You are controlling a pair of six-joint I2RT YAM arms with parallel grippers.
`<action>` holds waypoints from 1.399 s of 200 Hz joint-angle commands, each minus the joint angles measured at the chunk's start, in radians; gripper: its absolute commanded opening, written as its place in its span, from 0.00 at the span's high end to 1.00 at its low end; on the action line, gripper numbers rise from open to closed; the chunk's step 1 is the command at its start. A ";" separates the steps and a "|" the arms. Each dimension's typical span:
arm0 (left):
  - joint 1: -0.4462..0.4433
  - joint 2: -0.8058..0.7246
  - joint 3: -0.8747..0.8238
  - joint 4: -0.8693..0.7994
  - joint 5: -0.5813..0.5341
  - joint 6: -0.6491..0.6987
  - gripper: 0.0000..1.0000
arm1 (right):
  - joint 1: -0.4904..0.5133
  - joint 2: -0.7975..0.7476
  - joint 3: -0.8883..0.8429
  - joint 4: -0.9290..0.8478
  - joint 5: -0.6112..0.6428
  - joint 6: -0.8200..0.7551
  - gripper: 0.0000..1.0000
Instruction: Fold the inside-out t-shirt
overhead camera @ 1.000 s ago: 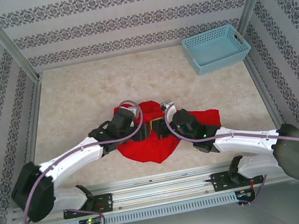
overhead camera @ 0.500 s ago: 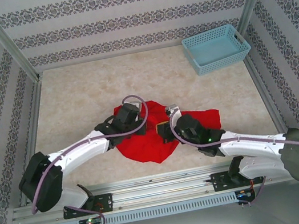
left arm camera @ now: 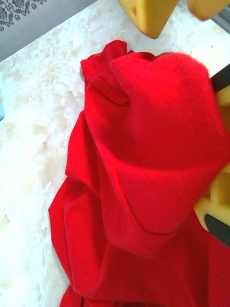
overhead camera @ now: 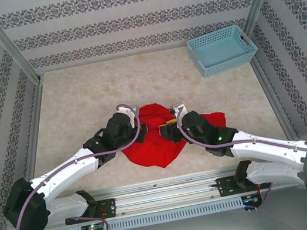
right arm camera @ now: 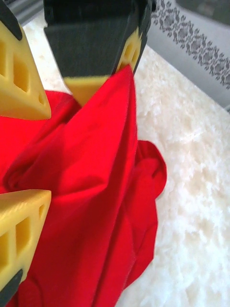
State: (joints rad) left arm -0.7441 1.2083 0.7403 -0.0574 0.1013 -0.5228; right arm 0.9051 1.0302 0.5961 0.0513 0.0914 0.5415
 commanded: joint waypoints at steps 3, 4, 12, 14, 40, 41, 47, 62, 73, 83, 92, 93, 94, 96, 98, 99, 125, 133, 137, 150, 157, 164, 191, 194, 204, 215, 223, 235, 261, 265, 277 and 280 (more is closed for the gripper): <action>0.008 0.008 -0.003 0.070 0.050 0.027 1.00 | -0.007 0.028 0.020 -0.051 -0.009 -0.045 0.57; 0.008 0.008 -0.003 0.070 0.050 0.027 1.00 | -0.007 0.031 0.022 -0.052 -0.007 -0.045 0.57; 0.007 0.011 -0.001 0.070 0.057 0.033 1.00 | -0.008 0.056 0.032 -0.057 0.001 -0.046 0.57; 0.008 0.011 -0.001 0.070 0.058 0.033 1.00 | -0.008 0.063 0.034 -0.059 0.002 -0.048 0.56; 0.008 0.019 0.004 0.064 0.077 0.029 1.00 | -0.008 0.130 0.076 -0.060 -0.011 -0.055 0.62; 0.008 0.019 0.004 0.063 0.077 0.029 1.00 | -0.008 0.131 0.077 -0.060 -0.012 -0.055 0.62; 0.008 0.020 0.005 0.060 0.079 0.029 1.00 | -0.008 0.137 0.084 -0.059 -0.013 -0.056 0.69; 0.008 0.027 0.006 0.044 0.065 0.039 1.00 | -0.008 0.131 0.096 -0.061 -0.003 -0.062 0.86; 0.008 0.036 0.010 0.025 0.041 0.055 1.00 | -0.009 0.117 0.102 -0.071 0.008 -0.065 0.96; 0.009 0.050 0.016 0.007 0.025 0.074 1.00 | -0.011 0.099 0.107 -0.088 0.016 -0.065 1.00; 0.009 0.066 0.025 -0.013 0.013 0.089 1.00 | -0.011 0.083 0.114 -0.115 0.022 -0.063 1.00; 0.008 0.069 0.026 -0.015 0.009 0.091 1.00 | -0.011 0.080 0.115 -0.117 0.024 -0.062 1.00; 0.009 0.071 0.028 -0.017 0.007 0.092 1.00 | -0.012 0.078 0.115 -0.120 0.024 -0.062 1.00; 0.009 0.076 0.031 -0.023 0.002 0.093 1.00 | -0.013 0.075 0.116 -0.126 0.024 -0.060 1.00; 0.009 0.080 0.034 -0.029 -0.004 0.095 1.00 | -0.014 0.070 0.118 -0.131 0.024 -0.057 1.00; 0.009 0.082 0.034 -0.031 -0.006 0.097 1.00 | -0.014 0.068 0.118 -0.134 0.025 -0.056 1.00; 0.009 0.141 0.062 -0.079 -0.056 0.128 0.97 | -0.056 -0.014 0.111 -0.182 -0.033 -0.015 1.00; 0.009 0.161 0.068 -0.089 -0.065 0.150 0.94 | -0.077 -0.048 0.098 -0.175 -0.061 0.007 1.00; 0.009 0.171 0.073 -0.098 -0.072 0.160 0.94 | -0.089 -0.064 0.090 -0.173 -0.068 0.018 1.00; 0.009 0.195 0.091 -0.136 -0.112 0.178 0.93 | -0.122 -0.111 0.071 -0.169 -0.094 0.045 1.00; 0.009 0.194 0.090 -0.147 -0.124 0.182 0.93 | -0.137 -0.129 0.059 -0.167 -0.110 0.053 1.00; 0.009 0.184 0.082 -0.148 -0.127 0.183 0.91 | -0.149 -0.139 0.045 -0.160 -0.122 0.060 1.00; -0.003 0.109 0.069 -0.159 -0.076 0.189 0.76 | -0.170 -0.137 -0.012 -0.056 -0.204 0.098 1.00; -0.009 0.098 0.070 -0.160 -0.072 0.193 0.75 | -0.171 -0.134 -0.016 -0.044 -0.213 0.098 1.00; -0.031 0.068 0.071 -0.164 -0.069 0.206 0.73 | -0.169 -0.125 -0.023 -0.007 -0.237 0.101 1.00; -0.055 0.043 0.071 -0.158 -0.059 0.210 0.71 | -0.163 -0.118 -0.029 0.036 -0.261 0.096 1.00; -0.067 0.034 0.069 -0.145 -0.040 0.209 0.69 | -0.153 -0.117 -0.032 0.060 -0.270 0.088 1.00; -0.081 0.036 0.064 -0.117 -0.028 0.197 0.69 | -0.135 -0.117 -0.035 0.079 -0.273 0.070 1.00; -0.096 0.087 0.083 -0.076 -0.004 0.174 0.72 | -0.111 -0.130 -0.034 0.058 -0.228 0.040 1.00; -0.100 0.096 0.087 -0.072 -0.005 0.173 0.72 | -0.108 -0.133 -0.038 0.055 -0.218 0.039 1.00; -0.114 0.127 0.106 -0.063 -0.005 0.178 0.72 | -0.109 -0.141 -0.048 0.046 -0.201 0.041 1.00; -0.117 0.134 0.111 -0.062 -0.006 0.178 0.73 | -0.108 -0.142 -0.051 0.043 -0.199 0.041 1.00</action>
State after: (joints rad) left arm -0.8307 1.2888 0.8066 -0.1612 0.0780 -0.3454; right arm 0.7898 0.9127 0.5644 0.0650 -0.1394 0.5999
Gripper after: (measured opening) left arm 0.281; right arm 0.060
